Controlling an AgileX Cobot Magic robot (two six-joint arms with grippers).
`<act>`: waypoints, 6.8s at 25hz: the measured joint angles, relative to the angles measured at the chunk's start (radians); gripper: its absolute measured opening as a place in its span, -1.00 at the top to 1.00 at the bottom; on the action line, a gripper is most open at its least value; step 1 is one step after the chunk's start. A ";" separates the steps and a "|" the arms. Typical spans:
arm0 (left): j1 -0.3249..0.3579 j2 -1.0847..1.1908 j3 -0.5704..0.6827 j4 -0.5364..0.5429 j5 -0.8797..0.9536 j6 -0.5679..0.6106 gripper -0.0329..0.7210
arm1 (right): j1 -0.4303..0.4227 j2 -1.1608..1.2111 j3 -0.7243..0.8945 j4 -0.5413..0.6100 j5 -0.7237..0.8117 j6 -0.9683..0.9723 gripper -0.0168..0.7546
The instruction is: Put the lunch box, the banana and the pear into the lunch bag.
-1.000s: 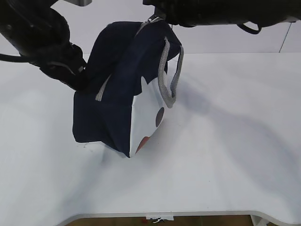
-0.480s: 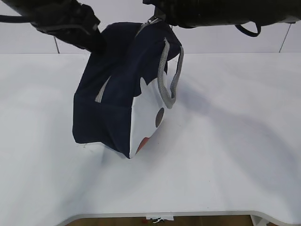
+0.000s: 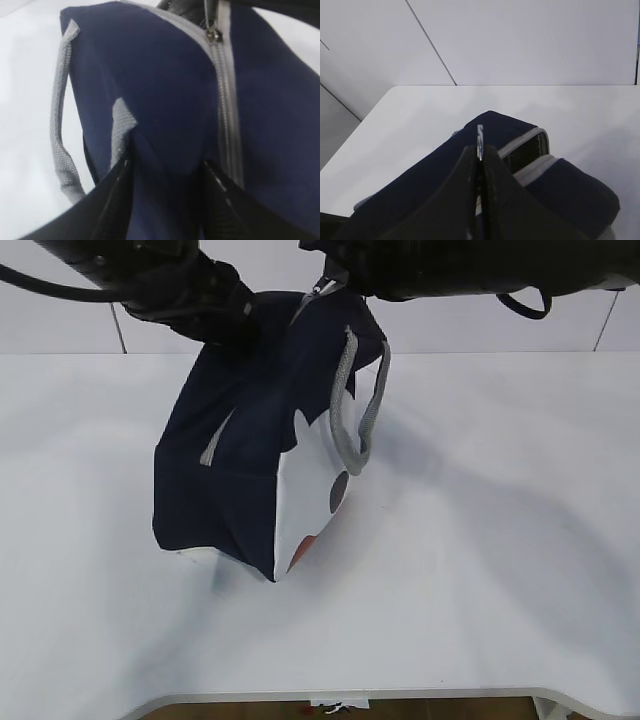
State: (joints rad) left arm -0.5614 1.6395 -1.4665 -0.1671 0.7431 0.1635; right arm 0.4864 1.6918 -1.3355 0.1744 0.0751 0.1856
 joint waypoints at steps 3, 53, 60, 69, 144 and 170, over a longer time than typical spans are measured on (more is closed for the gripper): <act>0.000 0.006 0.000 0.000 -0.005 0.000 0.25 | 0.000 0.000 0.000 0.000 0.002 0.000 0.95; -0.004 -0.238 0.150 0.212 0.322 0.020 0.93 | -0.073 0.133 -0.010 0.229 0.098 -0.006 0.95; -0.004 -0.250 0.150 0.225 0.390 -0.029 0.34 | -0.073 0.137 -0.046 0.268 0.147 -0.007 0.95; -0.004 -0.254 -0.009 0.238 0.443 -0.043 -0.24 | -0.071 0.138 -0.129 0.268 0.204 -0.020 0.95; 0.250 0.445 -0.516 -0.423 0.496 0.390 0.80 | -0.071 0.139 -0.136 0.291 0.269 -0.112 0.95; 0.193 0.371 -0.516 -0.415 0.452 0.398 0.90 | -0.144 0.177 -0.148 0.327 0.252 -0.118 0.95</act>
State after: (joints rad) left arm -0.3688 2.0107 -1.9825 -0.5821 1.1946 0.5614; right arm 0.3420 1.8685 -1.4837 0.5010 0.3269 0.0674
